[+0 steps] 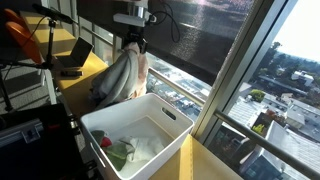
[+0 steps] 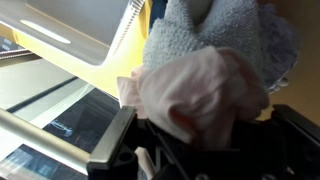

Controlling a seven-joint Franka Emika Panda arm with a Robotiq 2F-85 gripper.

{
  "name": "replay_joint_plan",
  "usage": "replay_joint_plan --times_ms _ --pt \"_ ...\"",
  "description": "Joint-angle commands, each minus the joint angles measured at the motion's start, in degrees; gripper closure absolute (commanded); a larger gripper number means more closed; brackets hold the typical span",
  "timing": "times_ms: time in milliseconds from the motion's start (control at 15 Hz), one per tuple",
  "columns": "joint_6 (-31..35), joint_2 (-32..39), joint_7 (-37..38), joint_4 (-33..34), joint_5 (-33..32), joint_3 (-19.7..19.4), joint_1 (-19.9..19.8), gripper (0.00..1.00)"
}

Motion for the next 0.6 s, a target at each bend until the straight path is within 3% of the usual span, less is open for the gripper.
replay_joint_plan --times_ms 0,267,533 --pt "0.0 -2.0 -0.2 -4.2 1.3 -0.1 -0.8 1.0" --pt "7.3 -6.1 0.0 -17.0 0.3 1.1 0.2 1.0" --pt "12.0 -8.0 -0.4 -24.5 -0.2 1.7 1.2 1.0"
